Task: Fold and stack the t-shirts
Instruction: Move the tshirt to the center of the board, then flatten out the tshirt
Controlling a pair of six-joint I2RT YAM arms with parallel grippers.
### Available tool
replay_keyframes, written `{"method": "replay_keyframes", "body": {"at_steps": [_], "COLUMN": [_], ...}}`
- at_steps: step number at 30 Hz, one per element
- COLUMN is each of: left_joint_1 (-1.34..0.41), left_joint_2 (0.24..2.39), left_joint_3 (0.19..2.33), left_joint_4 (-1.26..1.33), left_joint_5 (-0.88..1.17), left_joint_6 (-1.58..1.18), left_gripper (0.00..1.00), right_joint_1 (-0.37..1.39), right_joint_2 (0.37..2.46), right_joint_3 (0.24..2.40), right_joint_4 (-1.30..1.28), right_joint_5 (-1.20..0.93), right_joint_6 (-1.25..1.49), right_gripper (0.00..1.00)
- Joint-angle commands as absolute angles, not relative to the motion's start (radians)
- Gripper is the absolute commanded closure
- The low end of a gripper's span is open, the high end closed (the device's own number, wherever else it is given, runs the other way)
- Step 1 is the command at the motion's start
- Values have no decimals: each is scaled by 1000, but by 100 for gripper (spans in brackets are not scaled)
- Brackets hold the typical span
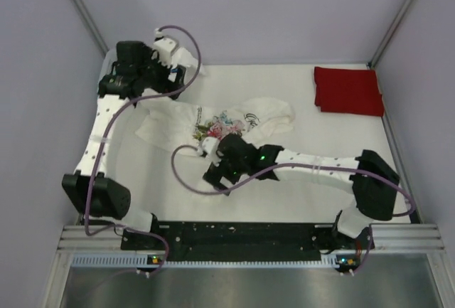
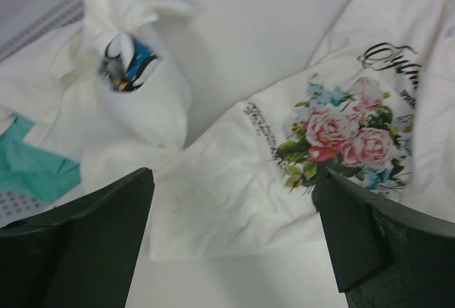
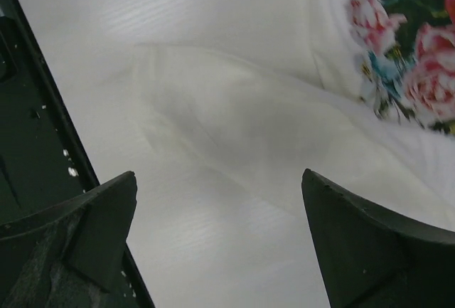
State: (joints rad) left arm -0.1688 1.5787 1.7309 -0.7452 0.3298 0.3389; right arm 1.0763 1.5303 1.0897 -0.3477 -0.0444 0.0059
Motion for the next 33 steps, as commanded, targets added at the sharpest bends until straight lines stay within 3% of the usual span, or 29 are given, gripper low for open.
{"method": "replay_keyframes", "body": {"at_steps": [1, 5, 11, 16, 20, 22, 27, 29, 30, 31, 32, 33], "left_joint_1": [-20, 87, 118, 114, 103, 88, 31, 15, 12, 9, 9, 8], "left_joint_2": [1465, 1399, 1423, 1546, 1646, 1681, 1727, 1735, 1735, 1738, 1738, 1736], "left_joint_3": [1498, 1307, 1108, 1091, 1103, 1089, 1028, 1009, 1006, 1005, 1009, 1014], "left_joint_4": [-719, -697, -670, -588, -562, -542, -439, -393, -381, -373, -374, -379], "left_joint_5": [422, 411, 350, 264, 258, 235, 163, 146, 152, 156, 158, 156], "left_joint_6": [443, 526, 701, 718, 773, 816, 874, 876, 873, 868, 862, 856], "left_gripper": [1, 3, 6, 16, 18, 18, 17, 17, 18, 21, 31, 54], "right_joint_1": [1177, 1177, 1151, 1124, 1111, 1095, 1065, 1062, 1062, 1058, 1052, 1040], "right_joint_2": [1737, 1876, 1949, 2092, 2155, 2180, 2192, 2172, 2149, 2131, 2103, 2076], "right_joint_3": [1316, 1465, 1509, 1664, 1712, 1732, 1741, 1733, 1730, 1729, 1729, 1727], "right_joint_4": [-397, -486, -532, -653, -687, -712, -742, -744, -744, -742, -742, -739], "right_joint_5": [-83, -83, -156, -160, -169, -173, -179, -183, -183, -183, -180, -176], "right_joint_6": [-300, -501, -782, -850, -879, -879, -858, -842, -824, -801, -767, -735], "right_gripper": [3, 3, 1, 9, 11, 18, 79, 98, 100, 100, 100, 100]}}
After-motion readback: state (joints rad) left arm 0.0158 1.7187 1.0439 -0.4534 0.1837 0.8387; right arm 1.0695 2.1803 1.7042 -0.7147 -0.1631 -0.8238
